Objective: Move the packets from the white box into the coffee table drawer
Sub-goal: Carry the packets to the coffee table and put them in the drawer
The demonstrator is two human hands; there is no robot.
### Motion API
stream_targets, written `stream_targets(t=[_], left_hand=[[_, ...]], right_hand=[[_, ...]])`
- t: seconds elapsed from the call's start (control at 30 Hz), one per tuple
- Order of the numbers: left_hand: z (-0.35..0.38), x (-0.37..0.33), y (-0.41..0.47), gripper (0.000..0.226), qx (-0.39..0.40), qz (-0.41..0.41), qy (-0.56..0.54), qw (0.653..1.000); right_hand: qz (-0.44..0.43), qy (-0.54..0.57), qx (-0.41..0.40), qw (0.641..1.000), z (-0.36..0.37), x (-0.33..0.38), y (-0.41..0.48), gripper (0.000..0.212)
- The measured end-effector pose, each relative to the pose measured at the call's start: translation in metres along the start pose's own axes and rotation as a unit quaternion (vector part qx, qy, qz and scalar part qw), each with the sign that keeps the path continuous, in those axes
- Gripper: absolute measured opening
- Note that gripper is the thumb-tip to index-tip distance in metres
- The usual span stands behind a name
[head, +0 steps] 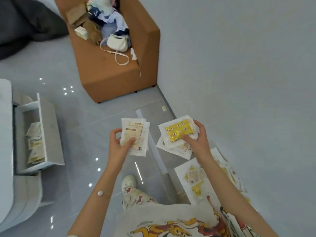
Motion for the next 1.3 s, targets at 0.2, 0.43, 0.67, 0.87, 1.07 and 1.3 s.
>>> stream_targets(t=[0.2,0.43,0.67,0.87,1.07,1.3], left_hand=[[-0.125,-0.013,0.029,0.046,-0.093,-0.012,-0.068,0.993],[-0.237,-0.033,0.064,0.047,-0.184,0.006,-0.12,0.976],[-0.303,-0.032,0.093,0.053,-0.271,-0.007,-0.157,0.95],[-0.329,-0.036,0.144,0.051,-0.32,-0.021,-0.175,0.931],[-0.347,-0.064,0.212,0.051,-0.401,-0.022,-0.192,0.896],[-0.353,-0.083,0.254,0.052,-0.497,-0.041,-0.237,0.834]], right_hand=[[-0.034,-0.063,0.121,0.99,0.15,0.031,0.02,0.061],[-0.077,-0.13,0.223,0.963,0.302,0.058,0.038,0.06],[-0.076,-0.145,0.292,0.942,0.403,0.063,0.069,0.059],[-0.043,-0.145,0.348,0.925,0.471,0.071,0.123,0.064],[-0.032,-0.144,0.424,0.894,0.552,0.103,0.193,0.061],[-0.004,-0.174,0.522,0.835,0.633,0.133,0.24,0.06]])
Point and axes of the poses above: each hand's wrist, its own y-axis towards the middle knuckle, its own z-axis out of the palm, x = y × z, the point moved 1 cm from there along y, towards the middle knuckle, and after that the axes turned 1 degree about -z, right-handed, at the moved point
